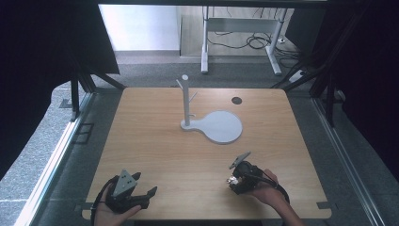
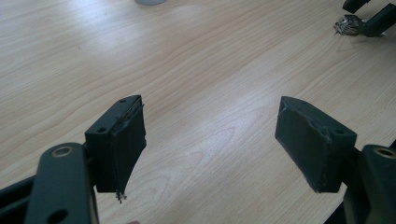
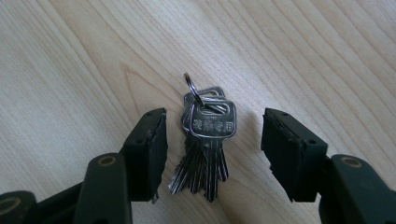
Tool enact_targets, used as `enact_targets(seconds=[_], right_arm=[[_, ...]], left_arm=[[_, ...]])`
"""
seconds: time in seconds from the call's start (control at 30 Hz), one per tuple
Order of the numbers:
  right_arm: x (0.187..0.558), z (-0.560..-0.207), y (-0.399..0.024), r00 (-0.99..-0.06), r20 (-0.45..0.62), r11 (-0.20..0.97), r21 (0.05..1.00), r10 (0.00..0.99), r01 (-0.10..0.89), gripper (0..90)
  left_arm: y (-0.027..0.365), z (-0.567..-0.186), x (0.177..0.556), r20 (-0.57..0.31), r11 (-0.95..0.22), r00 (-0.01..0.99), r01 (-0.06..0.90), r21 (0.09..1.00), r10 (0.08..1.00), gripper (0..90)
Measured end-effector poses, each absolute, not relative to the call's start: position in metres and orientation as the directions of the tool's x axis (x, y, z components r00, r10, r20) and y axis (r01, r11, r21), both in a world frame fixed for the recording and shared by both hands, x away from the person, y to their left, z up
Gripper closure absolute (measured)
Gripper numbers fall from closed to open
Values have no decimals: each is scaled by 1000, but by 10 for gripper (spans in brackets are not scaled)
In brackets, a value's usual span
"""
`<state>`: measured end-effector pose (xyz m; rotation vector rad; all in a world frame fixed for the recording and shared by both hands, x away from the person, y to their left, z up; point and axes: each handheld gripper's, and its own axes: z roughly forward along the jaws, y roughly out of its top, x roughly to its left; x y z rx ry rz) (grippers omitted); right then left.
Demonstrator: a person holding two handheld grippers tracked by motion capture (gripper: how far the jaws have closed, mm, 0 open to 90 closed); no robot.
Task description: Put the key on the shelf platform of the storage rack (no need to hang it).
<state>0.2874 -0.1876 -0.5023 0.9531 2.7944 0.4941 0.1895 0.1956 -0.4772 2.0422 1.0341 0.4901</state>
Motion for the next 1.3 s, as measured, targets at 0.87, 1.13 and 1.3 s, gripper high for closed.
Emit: enact_targets(seconds=[0.87,1.13,1.3], right_arm=[[295,-503,-188,-784,9,741,320,621,591,648],[297,-503,-189,-782,11,740,318,623,593,657],[298,-502,-189,-789,13,747,311,614,587,660]], left_arm=[[194,-476,188,-6,-366,598,498,786,802,247],[194,-476,189,-6,-366,597,499,785,802,247],[195,-476,189,-6,-364,595,500,785,804,247]])
